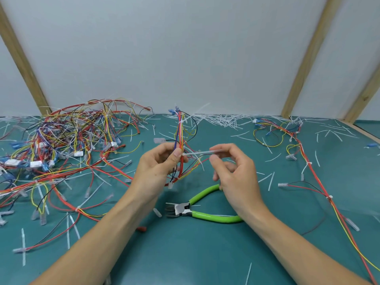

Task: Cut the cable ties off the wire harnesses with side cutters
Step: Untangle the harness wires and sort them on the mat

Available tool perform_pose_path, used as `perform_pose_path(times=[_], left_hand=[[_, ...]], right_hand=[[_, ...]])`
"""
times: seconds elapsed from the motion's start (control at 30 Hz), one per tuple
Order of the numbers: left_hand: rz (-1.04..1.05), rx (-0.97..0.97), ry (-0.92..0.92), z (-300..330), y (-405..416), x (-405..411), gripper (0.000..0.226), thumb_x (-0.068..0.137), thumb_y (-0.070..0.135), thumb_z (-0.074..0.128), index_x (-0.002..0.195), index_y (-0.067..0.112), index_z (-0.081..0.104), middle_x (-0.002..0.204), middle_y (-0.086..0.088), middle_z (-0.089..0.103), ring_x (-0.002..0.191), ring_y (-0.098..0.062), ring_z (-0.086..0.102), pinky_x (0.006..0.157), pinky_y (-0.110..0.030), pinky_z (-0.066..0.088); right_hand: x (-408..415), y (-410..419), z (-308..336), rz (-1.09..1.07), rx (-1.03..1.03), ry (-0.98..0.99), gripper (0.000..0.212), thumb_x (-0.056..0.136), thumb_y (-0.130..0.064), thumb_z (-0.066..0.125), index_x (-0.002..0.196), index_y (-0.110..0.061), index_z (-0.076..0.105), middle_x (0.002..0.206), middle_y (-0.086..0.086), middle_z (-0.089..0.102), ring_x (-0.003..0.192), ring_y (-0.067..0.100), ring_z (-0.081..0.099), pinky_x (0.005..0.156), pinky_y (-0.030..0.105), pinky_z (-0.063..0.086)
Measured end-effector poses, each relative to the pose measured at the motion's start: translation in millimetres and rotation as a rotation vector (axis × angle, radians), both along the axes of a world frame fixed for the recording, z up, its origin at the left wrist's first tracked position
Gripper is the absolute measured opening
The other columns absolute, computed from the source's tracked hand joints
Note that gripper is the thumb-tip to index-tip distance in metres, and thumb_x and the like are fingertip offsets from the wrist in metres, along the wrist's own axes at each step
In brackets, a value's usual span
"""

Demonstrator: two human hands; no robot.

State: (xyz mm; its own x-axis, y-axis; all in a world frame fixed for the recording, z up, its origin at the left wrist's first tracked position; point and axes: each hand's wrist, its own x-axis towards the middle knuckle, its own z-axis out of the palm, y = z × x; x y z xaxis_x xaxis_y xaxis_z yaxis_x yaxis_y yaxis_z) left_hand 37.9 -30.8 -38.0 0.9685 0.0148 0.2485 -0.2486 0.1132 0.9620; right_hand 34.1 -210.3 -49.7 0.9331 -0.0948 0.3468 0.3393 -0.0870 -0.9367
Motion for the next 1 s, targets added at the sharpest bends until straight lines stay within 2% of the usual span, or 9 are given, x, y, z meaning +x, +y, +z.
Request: perform_pose_path(times=[0.17, 0.33, 0.43, 0.53, 0.6, 0.7, 0.77, 0.87, 1.0], left_hand=[[-0.002, -0.104, 0.070, 0, -1, -1, 0.024, 0.080, 0.036, 0.068, 0.092, 0.016, 0.072, 0.082, -0.006, 0.071, 0.082, -0.021, 0.057, 0.072, -0.033, 0.044], [-0.038, -0.106, 0.090, -2, -6, -4, 0.019, 0.079, 0.035, 0.071, 0.089, 0.018, 0.074, 0.088, -0.007, 0.074, 0.082, -0.015, 0.069, 0.073, -0.025, 0.056], [-0.051, -0.116, 0.091, 0, -7, -5, 0.016, 0.080, 0.036, 0.071, 0.088, 0.023, 0.077, 0.091, -0.006, 0.075, 0.084, -0.015, 0.069, 0.075, -0.023, 0.056], [-0.046, -0.115, 0.091, 0, -6, -4, 0.021, 0.078, 0.034, 0.072, 0.092, 0.020, 0.076, 0.094, -0.005, 0.074, 0.089, -0.017, 0.065, 0.081, -0.028, 0.050], [-0.056, -0.117, 0.099, 0, -7, -3, 0.025, 0.073, 0.031, 0.075, 0.095, 0.017, 0.075, 0.091, -0.003, 0.071, 0.086, -0.018, 0.061, 0.080, -0.030, 0.047], [-0.103, -0.122, 0.106, 0, -7, -3, 0.031, 0.068, 0.025, 0.078, 0.098, 0.015, 0.075, 0.086, 0.001, 0.070, 0.080, -0.012, 0.062, 0.073, -0.020, 0.050], [-0.127, -0.136, 0.105, 1, -7, -3, 0.033, 0.066, 0.025, 0.079, 0.098, 0.015, 0.075, 0.086, 0.001, 0.071, 0.078, -0.010, 0.064, 0.073, -0.018, 0.051], [-0.145, -0.165, 0.109, 1, -6, -2, 0.034, 0.065, 0.025, 0.080, 0.097, 0.016, 0.076, 0.086, 0.001, 0.070, 0.078, -0.010, 0.064, 0.077, -0.023, 0.049], [-0.164, -0.208, 0.118, 1, -2, -1, 0.035, 0.071, 0.018, 0.076, 0.105, 0.009, 0.073, 0.089, -0.002, 0.069, 0.081, -0.013, 0.067, 0.080, -0.026, 0.053]], right_hand=[[-3, 6, -1, 0.142, 0.030, 0.037, 0.013, 0.093, -0.008, 0.073, 0.093, -0.021, 0.074, 0.073, 0.001, 0.069, 0.049, 0.008, 0.054, 0.043, 0.015, 0.039], [-6, 10, 0, 0.161, -0.084, -0.034, 0.025, 0.093, -0.016, 0.075, 0.098, -0.039, 0.081, 0.083, -0.007, 0.076, 0.052, 0.014, 0.053, 0.052, 0.022, 0.046], [-7, 10, 0, 0.136, -0.078, -0.027, 0.020, 0.092, -0.019, 0.076, 0.099, -0.036, 0.082, 0.072, -0.013, 0.073, 0.050, 0.014, 0.048, 0.049, 0.017, 0.041], [-7, 8, 4, 0.125, 0.019, 0.027, 0.009, 0.093, -0.026, 0.075, 0.092, -0.030, 0.083, 0.073, -0.007, 0.075, 0.047, 0.011, 0.048, 0.046, 0.017, 0.039], [-5, 6, 7, 0.096, 0.083, 0.096, 0.016, 0.093, -0.034, 0.074, 0.083, -0.026, 0.083, 0.078, 0.000, 0.076, 0.046, 0.011, 0.048, 0.043, 0.020, 0.039], [-2, 3, 10, 0.069, 0.157, 0.209, 0.025, 0.095, -0.037, 0.070, 0.077, -0.025, 0.082, 0.075, 0.003, 0.076, 0.044, 0.010, 0.048, 0.040, 0.020, 0.037], [-1, 1, 12, 0.107, 0.264, 0.322, 0.032, 0.097, -0.041, 0.065, 0.078, -0.022, 0.083, 0.078, 0.002, 0.076, 0.043, 0.007, 0.048, 0.040, 0.019, 0.037], [1, -2, 15, 0.206, 0.430, 0.469, 0.037, 0.101, -0.041, 0.060, 0.085, -0.017, 0.082, 0.088, 0.001, 0.079, 0.044, 0.005, 0.048, 0.039, 0.018, 0.037], [2, -7, 17, 0.304, 0.524, 0.514, 0.033, 0.104, -0.038, 0.053, 0.101, -0.019, 0.080, 0.108, 0.000, 0.079, 0.046, 0.004, 0.051, 0.041, 0.017, 0.041]])
